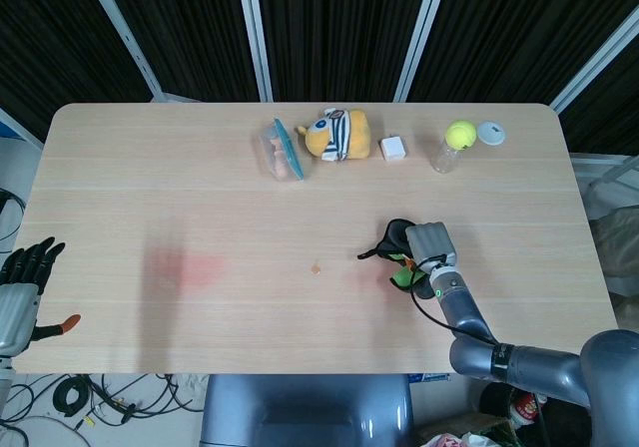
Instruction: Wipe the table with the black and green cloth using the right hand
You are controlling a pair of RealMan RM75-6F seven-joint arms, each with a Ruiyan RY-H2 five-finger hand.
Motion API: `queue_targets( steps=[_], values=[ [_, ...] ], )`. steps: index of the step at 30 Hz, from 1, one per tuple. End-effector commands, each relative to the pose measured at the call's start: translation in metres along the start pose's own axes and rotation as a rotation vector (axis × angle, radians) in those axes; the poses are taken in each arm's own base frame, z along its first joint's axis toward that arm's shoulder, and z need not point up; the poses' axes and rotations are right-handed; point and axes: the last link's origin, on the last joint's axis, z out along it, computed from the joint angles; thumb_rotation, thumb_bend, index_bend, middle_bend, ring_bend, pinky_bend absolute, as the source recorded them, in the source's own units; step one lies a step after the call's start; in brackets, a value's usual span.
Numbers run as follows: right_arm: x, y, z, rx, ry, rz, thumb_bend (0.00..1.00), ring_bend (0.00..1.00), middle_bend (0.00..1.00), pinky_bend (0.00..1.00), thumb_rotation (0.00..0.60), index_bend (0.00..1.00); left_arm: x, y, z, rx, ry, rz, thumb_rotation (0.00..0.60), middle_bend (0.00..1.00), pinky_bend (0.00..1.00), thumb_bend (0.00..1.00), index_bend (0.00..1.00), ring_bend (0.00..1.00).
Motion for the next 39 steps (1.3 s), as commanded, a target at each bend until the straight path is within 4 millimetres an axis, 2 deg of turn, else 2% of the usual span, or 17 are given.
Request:
queue_targets(
  steps=[1, 5, 18, 22, 24, 28, 33, 39],
  values=[
    [0.004, -0.018, -0.008, 0.065, 0.043, 0.035, 0.41, 0.76, 0.75, 0.86, 0.6, 0.79, 0.0, 0.0, 0.0, -0.001, -0.001, 0.0, 0.6, 0.0, 0.0, 0.0, 0.0, 0.0],
    [0.005, -0.043, -0.012, 0.132, 0.064, 0.053, 0.41, 0.76, 0.75, 0.86, 0.6, 0.79, 0.0, 0.0, 0.0, -0.002, -0.002, -0.002, 0.6, 0.0, 0.0, 0.0, 0.0, 0.0],
    [-0.002, -0.166, -0.015, 0.356, 0.06, 0.101, 0.43, 0.76, 0.75, 0.86, 0.6, 0.79, 0.0, 0.0, 0.002, 0.002, -0.01, -0.01, 0.6, 0.0, 0.0, 0.0, 0.0, 0.0],
    [-0.009, -0.192, -0.016, 0.389, 0.051, 0.111, 0.43, 0.76, 0.75, 0.86, 0.6, 0.79, 0.0, 0.0, 0.003, 0.004, -0.013, -0.014, 0.6, 0.0, 0.0, 0.0, 0.0, 0.0],
    [-0.015, -0.2, -0.015, 0.391, 0.043, 0.112, 0.43, 0.76, 0.75, 0.86, 0.6, 0.79, 0.0, 0.0, 0.003, 0.005, -0.015, -0.016, 0.6, 0.0, 0.0, 0.0, 0.0, 0.0],
    [-0.024, -0.203, -0.011, 0.374, 0.031, 0.106, 0.43, 0.76, 0.75, 0.86, 0.6, 0.79, 0.0, 0.0, 0.003, 0.003, -0.014, -0.019, 0.6, 0.0, 0.0, 0.0, 0.0, 0.0],
    [-0.036, -0.192, -0.003, 0.327, 0.022, 0.054, 0.43, 0.76, 0.75, 0.86, 0.6, 0.79, -0.001, 0.001, 0.002, 0.0, -0.018, -0.017, 0.6, 0.0, 0.0, 0.0, 0.0, 0.0],
    [-0.038, -0.173, 0.01, 0.248, 0.046, 0.037, 0.43, 0.76, 0.75, 0.86, 0.6, 0.79, -0.001, 0.001, 0.003, 0.002, -0.017, -0.021, 0.6, 0.0, 0.0, 0.0, 0.0, 0.0]
  ],
)
